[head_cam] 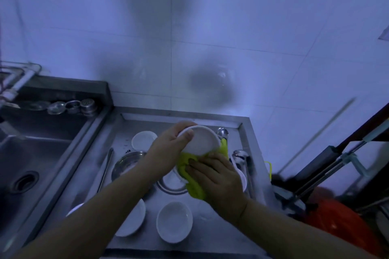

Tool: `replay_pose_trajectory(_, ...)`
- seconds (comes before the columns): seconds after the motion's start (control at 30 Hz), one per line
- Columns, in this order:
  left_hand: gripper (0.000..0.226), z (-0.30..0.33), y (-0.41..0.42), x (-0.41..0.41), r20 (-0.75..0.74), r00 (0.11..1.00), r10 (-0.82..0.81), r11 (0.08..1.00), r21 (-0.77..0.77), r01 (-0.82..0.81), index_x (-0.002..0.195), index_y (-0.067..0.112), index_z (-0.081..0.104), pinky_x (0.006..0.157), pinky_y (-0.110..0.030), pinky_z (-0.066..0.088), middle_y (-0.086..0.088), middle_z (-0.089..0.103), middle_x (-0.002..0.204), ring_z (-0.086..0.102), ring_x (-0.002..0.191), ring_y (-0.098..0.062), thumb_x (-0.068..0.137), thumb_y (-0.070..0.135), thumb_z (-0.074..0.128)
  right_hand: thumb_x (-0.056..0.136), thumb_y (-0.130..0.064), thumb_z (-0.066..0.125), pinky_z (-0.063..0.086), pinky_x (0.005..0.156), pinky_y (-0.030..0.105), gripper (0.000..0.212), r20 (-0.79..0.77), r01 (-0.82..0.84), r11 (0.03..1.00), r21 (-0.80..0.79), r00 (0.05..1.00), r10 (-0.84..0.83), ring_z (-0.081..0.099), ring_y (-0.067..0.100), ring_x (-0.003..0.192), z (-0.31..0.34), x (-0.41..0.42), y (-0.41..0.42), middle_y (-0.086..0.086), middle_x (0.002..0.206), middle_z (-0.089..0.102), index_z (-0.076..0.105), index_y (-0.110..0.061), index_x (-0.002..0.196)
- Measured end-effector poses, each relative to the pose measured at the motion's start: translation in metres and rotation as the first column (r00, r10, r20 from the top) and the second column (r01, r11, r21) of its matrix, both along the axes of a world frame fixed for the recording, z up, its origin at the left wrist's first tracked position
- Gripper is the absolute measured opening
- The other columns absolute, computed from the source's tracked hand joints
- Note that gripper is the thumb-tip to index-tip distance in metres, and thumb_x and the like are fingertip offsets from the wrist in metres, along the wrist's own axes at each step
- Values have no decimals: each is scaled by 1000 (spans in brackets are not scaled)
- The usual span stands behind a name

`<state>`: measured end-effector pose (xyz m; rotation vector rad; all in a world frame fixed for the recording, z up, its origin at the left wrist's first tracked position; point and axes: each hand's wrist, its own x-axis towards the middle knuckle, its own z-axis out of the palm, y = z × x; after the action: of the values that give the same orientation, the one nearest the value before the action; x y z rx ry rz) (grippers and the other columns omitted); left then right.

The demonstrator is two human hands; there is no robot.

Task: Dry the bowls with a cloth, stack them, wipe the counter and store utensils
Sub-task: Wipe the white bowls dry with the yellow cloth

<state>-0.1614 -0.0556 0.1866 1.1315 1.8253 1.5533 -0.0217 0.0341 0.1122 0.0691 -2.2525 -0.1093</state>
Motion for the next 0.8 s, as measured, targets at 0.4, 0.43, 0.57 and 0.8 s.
replay_pose_trajectory(0.4, 22, 46, 21, 19, 101, 936, -336, 916, -195, 350, 104, 28, 63, 77, -21, 51, -1, 67, 101, 63, 87, -6, 95, 16, 47, 93, -15, 60, 53, 87, 34, 18, 137, -316, 878, 360, 949, 285, 69, 21, 93, 46, 35, 65, 4, 108, 72, 76, -13, 101)
replay_pose_trajectory(0.43, 23, 51, 26, 19, 119, 940, -320, 919, -203, 339, 105, 26, 63, 80, -25, 51, -4, 66, 104, 62, 90, -11, 94, 12, 48, 92, -15, 61, 53, 85, 33, 17, 118, -302, 883, 359, 953, 278, 69, 20, 90, 49, 35, 67, 4, 107, 72, 76, -13, 99)
replay_pose_trajectory(0.57, 37, 43, 32, 32, 87, 995, -38, 998, -47, 42, 108, 34, 54, 70, -24, 50, 0, 62, 102, 60, 88, -16, 82, 9, 62, 91, -14, 62, 49, 79, 32, 18, -99, -76, 973, 217, 990, 100, 69, 21, 85, 49, 35, 53, 4, 107, 72, 74, -10, 104)
replay_pose_trajectory(0.8, 32, 15, 37, 74, 73, 980, 184, 930, 311, -197, 112, 36, 48, 74, -9, 46, 11, 55, 108, 53, 89, 8, 84, 23, 42, 82, -15, 74, 47, 79, 34, 35, -231, 7, 1000, -13, 973, -9, 66, 20, 93, 40, 25, 31, 6, 113, 70, 67, -8, 115)
